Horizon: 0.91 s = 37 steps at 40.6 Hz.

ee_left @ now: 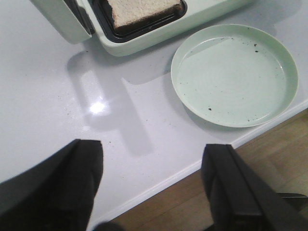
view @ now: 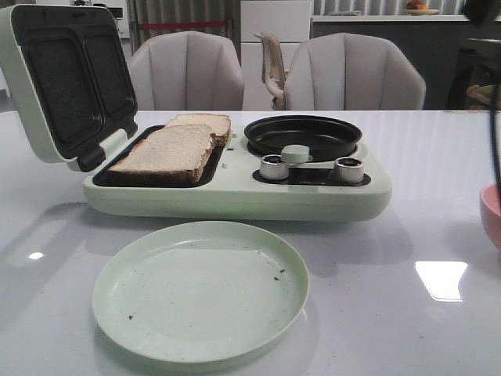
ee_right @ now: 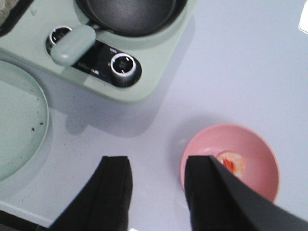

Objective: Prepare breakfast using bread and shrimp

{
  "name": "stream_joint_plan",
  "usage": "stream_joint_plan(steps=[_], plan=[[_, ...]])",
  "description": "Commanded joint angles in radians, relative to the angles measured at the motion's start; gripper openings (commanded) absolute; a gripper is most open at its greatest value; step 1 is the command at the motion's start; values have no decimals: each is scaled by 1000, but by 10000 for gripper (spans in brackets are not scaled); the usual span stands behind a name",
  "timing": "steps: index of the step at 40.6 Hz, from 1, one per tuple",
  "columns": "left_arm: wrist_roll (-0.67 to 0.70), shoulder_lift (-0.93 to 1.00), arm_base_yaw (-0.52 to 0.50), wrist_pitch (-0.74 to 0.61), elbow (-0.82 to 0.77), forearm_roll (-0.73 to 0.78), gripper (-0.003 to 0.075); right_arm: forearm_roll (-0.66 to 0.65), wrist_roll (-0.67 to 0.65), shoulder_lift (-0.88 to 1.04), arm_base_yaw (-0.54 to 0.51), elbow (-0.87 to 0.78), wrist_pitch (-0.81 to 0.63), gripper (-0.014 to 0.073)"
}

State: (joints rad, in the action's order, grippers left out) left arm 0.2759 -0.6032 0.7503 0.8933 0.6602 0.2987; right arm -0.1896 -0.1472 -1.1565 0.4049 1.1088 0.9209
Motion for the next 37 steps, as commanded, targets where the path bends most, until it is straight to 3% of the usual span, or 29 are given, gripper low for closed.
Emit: stream_joint_plan(steps=[1, 13, 18, 23, 28, 32, 37], plan=[[3, -2, 5, -72, 26, 20, 492, -48, -29, 122, -3, -75, -41, 394], [3, -6, 5, -148, 26, 18, 492, -45, -31, 284, -3, -272, -30, 394], [3, -47, 5, -56, 69, -26, 474, -44, -31, 284, -3, -271, 10, 394], [3, -147, 3, 92, 156, -16, 384, -44, -31, 284, -3, -271, 17, 394], [30, -276, -10, 221, 236, 16, 232, -44, -31, 284, -3, -271, 17, 394], [51, -373, -54, 250, 273, 54, 99, -44, -31, 284, -3, -271, 16, 394], [35, -464, -159, 223, 299, 81, 112, -44, -31, 284, -3, -271, 17, 394]])
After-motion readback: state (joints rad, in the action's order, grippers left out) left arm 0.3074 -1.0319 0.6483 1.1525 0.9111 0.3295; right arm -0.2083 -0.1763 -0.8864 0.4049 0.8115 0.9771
